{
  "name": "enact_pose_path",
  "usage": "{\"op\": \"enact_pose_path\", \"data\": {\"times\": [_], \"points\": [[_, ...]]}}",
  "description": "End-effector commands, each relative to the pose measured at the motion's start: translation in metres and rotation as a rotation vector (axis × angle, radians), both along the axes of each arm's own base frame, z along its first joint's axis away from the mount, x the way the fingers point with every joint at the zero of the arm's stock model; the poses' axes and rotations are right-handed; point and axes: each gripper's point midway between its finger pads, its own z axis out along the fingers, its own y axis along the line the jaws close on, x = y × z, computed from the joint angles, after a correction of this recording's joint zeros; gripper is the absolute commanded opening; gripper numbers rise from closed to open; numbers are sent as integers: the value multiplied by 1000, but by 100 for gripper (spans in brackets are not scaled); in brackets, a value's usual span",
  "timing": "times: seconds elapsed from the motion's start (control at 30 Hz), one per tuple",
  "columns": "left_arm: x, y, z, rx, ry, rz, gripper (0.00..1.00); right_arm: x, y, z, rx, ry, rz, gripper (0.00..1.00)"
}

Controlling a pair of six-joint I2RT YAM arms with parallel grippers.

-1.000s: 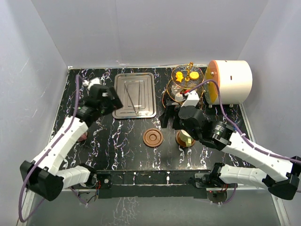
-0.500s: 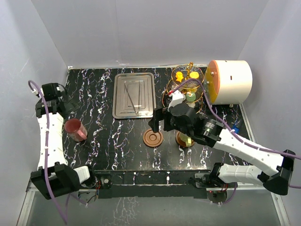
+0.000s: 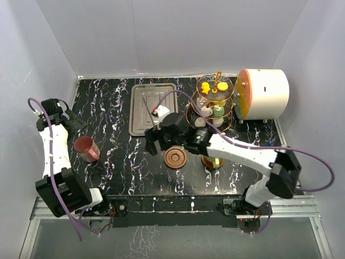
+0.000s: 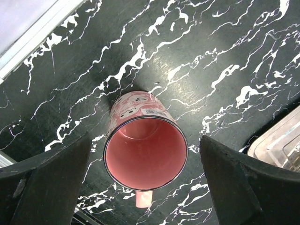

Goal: Serve the afternoon tea
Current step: Pick up the cup at the center of the board.

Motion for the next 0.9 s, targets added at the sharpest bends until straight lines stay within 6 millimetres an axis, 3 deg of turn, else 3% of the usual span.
{"op": "enact_pose_path", "data": {"times": [0.0, 0.13, 0.17, 0.47, 0.63, 0.87], "points": [[-7, 0, -6, -4, -13, 16, 99, -1, 73, 43, 116, -168, 121, 82], [-6, 0, -15, -28, -23, 23, 99, 1, 122, 36, 124, -270, 147, 81], [-5, 0, -16, -33, -24, 21, 99, 2, 135, 18, 107, -270, 152, 80], [-2, -3, -21, -65, -23, 13, 99, -10, 222, 5, 206, -410, 264, 79], [-1, -1, -15, -61, -22, 16, 99, 0, 251, -11, 218, -422, 250, 77], [-3, -2, -14, -63, -23, 22, 99, 3, 276, -22, 236, -440, 285, 76]]}}
